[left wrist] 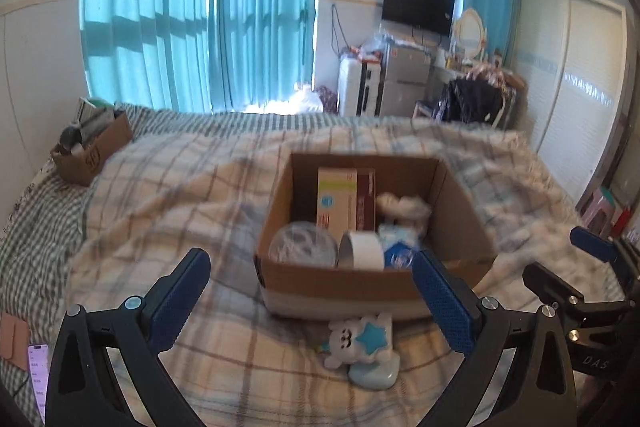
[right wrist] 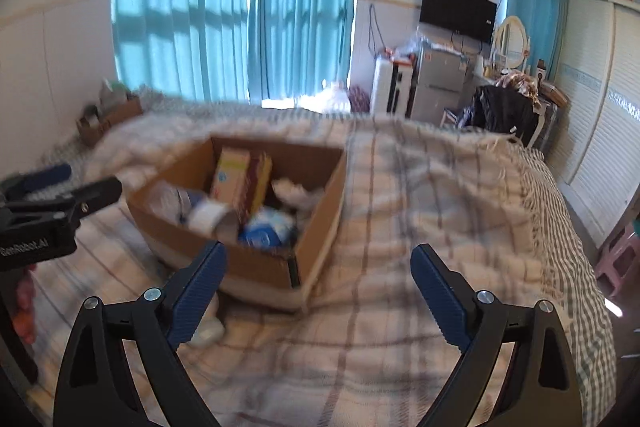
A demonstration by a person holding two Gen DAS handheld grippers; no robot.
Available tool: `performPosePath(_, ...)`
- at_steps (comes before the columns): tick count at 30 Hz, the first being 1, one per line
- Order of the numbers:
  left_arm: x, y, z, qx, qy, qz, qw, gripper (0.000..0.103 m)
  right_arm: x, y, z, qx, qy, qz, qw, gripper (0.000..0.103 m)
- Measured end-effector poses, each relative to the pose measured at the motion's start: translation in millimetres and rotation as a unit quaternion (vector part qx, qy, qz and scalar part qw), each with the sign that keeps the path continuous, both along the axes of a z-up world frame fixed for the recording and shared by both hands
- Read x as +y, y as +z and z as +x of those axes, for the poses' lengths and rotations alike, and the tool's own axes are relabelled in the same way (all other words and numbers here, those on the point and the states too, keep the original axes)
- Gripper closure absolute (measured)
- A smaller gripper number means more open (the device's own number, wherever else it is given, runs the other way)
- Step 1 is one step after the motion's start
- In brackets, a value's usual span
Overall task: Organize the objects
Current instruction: 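Carry jar and cloth over the cardboard box and open both tools, then grasp the white bear toy with blue star with the left tool, then grasp the white earbud case with the right tool while the left tool holds the toy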
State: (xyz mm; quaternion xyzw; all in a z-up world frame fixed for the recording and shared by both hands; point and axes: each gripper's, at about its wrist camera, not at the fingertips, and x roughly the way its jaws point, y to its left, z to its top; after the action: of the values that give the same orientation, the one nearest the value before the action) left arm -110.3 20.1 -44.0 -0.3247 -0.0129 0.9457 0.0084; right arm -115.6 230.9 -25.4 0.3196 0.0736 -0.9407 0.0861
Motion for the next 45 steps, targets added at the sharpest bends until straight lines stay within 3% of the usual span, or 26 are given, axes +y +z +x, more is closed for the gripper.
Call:
performPosePath(4,5.9,-39.6,-3.9,-0.033,-0.008,-0.001,0.9994,0.0,-0.3,-29.4,-6.5,-0.042,0.0,0.009,0.999,0.01)
performPosePath(7,16.5,-59.0,-7.0,-0.06,-0.036,0.009,0.9975,0.0,3.9,-32.7,-9.1,-0.05,-0.008,0.002,0.999,0.01)
performPosePath(11,34.9,-74.2,-15.6,-0.086,-0.065,-0.017,0.994,0.0,5.8,-34.2,-11.0,-0.056,-0.012,0.001,0.998,0.01)
performPosePath(16,33.1,-94.3,-31.4,-0.132,-0.067,0.009,0.9889,0.014,3.5,-31.9,-11.4,-0.056,-0.012,0.004,0.998,0.01)
performPosePath(20,35.9,-116.8,-38.8,-0.186,-0.082,0.016,0.9789,0.029,3.7,-32.7,-11.9,-0.058,-0.012,0.002,0.998,0.01)
performPosePath(22,37.6,-114.4,-35.3,-0.179,-0.088,0.016,0.9797,0.038,2.8,-32.8,-11.8,-0.058,-0.012,0.002,0.998,0.01)
performPosePath(30,25.8,-76.0,-0.6,-0.135,-0.073,0.009,0.9881,0.039,2.7,-44.7,-17.5,-0.085,-0.008,-0.009,0.996,0.01)
performPosePath(38,-26.7,-24.1,32.7,-0.068,-0.03,-0.008,0.9972,0.039,-19.8,-28.7,-16.5,-0.092,0.03,-0.014,0.995,0.01)
performPosePath(42,-53.0,-24.7,31.9,-0.061,0.013,-0.026,0.9977,0.039,-50.7,-27.6,-23.7,-0.117,0.061,-0.032,0.991,0.01)
performPosePath(45,-65.2,-31.6,28.3,-0.063,0.022,-0.018,0.9977,0.039,-77.0,-51.1,-26.8,-0.151,0.073,-0.02,0.986,0.012)
